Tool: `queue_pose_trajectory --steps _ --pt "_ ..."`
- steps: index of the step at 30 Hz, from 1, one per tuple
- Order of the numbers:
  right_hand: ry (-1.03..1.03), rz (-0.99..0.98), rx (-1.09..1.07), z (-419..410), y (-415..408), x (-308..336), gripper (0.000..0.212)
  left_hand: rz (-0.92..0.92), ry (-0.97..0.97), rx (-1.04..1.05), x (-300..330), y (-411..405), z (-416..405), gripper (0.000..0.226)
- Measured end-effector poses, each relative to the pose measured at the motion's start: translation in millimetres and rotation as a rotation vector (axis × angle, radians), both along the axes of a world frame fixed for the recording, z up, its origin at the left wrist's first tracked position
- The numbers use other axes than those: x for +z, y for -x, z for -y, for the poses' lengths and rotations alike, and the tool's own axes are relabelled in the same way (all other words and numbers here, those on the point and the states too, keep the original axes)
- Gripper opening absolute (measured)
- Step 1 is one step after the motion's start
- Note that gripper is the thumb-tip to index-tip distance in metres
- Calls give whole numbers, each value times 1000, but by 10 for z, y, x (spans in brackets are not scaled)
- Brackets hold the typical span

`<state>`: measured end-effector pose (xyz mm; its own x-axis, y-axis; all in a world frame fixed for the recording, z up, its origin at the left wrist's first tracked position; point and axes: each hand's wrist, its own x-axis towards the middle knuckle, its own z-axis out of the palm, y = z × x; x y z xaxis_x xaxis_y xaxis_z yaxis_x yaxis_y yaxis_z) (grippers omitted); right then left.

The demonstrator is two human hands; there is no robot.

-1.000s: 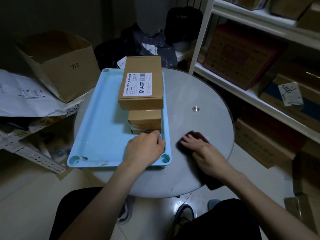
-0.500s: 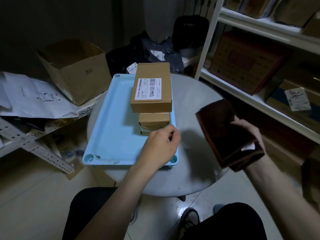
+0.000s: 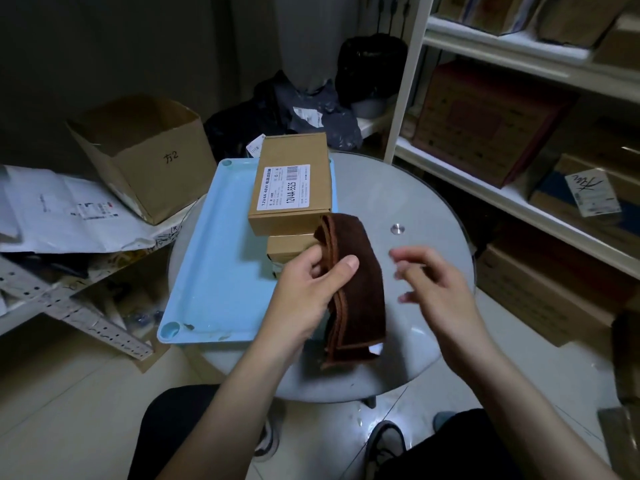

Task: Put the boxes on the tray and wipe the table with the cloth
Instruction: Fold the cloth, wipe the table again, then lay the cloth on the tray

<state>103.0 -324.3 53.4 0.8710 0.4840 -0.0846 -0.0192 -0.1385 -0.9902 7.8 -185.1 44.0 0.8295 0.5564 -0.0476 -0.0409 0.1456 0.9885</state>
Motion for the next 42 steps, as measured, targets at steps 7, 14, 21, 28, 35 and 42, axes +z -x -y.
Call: queue_pose_trajectory --steps 7,14,21,28,35,42 --pt "-168 -179 149 -81 320 38 21 -36 -227 -40 114 -91 114 17" --pt "-110 -290 72 -49 351 56 38 -217 -447 14 75 -19 82 24" --pt "-205 -464 0 200 149 141 38 -217 96 216 220 115 -166 19" --pt "-332 -453 159 222 188 339 43 -151 -756 118 257 122 62 34" --pt "-223 -393 299 169 197 429 43 -270 -526 -1 419 -74 121 39" --pt "-293 -550 -82 504 -17 359 33 -21 453 158 626 108 -335 30"
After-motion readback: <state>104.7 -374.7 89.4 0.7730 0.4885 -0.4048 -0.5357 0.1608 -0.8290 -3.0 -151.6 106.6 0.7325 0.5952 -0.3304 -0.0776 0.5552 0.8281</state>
